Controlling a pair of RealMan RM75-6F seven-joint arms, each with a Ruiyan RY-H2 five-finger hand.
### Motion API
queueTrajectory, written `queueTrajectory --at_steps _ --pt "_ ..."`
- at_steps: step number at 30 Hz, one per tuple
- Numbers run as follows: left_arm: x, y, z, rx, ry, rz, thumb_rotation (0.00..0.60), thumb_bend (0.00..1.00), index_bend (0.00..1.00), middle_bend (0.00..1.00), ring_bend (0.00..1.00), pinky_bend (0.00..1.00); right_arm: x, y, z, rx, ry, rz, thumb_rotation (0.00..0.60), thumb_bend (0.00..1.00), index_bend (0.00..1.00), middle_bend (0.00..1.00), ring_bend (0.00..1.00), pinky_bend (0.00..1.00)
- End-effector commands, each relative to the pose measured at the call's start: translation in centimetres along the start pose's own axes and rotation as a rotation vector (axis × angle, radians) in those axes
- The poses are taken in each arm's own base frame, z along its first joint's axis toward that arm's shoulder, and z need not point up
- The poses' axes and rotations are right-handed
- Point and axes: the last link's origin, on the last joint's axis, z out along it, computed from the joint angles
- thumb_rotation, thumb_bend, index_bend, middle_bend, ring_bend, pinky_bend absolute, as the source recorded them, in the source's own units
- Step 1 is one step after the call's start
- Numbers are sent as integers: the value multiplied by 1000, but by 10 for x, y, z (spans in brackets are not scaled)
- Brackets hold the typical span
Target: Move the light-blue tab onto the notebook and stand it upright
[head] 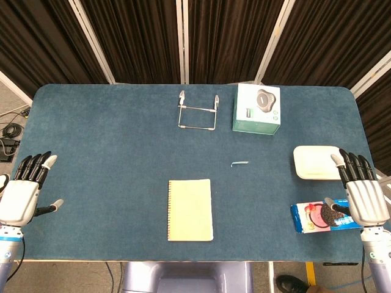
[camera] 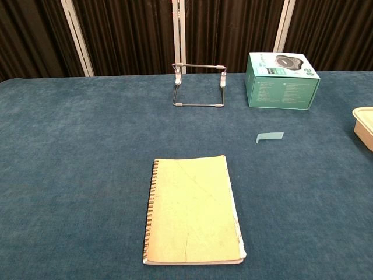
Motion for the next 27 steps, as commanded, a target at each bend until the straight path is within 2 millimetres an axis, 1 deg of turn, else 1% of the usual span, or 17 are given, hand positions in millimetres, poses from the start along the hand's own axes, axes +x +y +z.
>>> queueTrajectory --at_steps 1,8,11,13,15,19,21,22,24,25,26,27 --pt "0 0 0 1 -1 1 600 0 0 0 0 0 -1 0 0 0 -3 3 600 0 51 0 0 0" --pt "0 0 1 2 0 -5 600 0 0 0 0 0 -6 -2 4 0 -32 37 600 0 52 0 0 0" --pt "-1 -1 3 8 0 -5 600 0 0 0 0 0 -11 -6 15 17 -57 50 600 0 61 0 0 0" --pt "-1 -2 5 11 1 -6 600 0 0 0 0 0 -14 -10 27 40 -72 39 600 0 76 0 0 0" --pt "-2 -3 7 17 1 -4 600 0 0 0 0 0 -19 -17 47 75 -98 26 600 0 99 0 0 0" --pt "-3 -5 12 39 1 -13 600 0 0 0 0 0 -31 -32 89 131 -130 0 600 8 182 0 0 0" --pt "-5 -9 16 59 -1 -9 600 0 0 0 0 0 -41 -44 110 164 -139 -27 600 46 214 0 0 0" --pt "-5 -10 17 65 -2 -8 600 0 0 0 0 0 -46 -48 116 170 -151 -25 600 73 230 0 0 0" --pt "-7 -12 20 82 -8 -7 600 0 0 0 0 0 -59 -60 132 186 -194 -2 600 125 268 0 0 0" --pt "-7 -15 23 97 -9 -1 600 0 0 0 0 0 -76 -76 145 213 -247 -1 600 146 290 0 0 0" --pt "-8 -16 24 104 -10 2 600 0 0 0 0 0 -87 -84 156 217 -264 -10 600 166 311 0 0 0" --pt "-8 -17 25 108 -10 3 600 0 0 0 0 0 -93 -88 162 217 -263 -14 600 179 326 0 0 0"
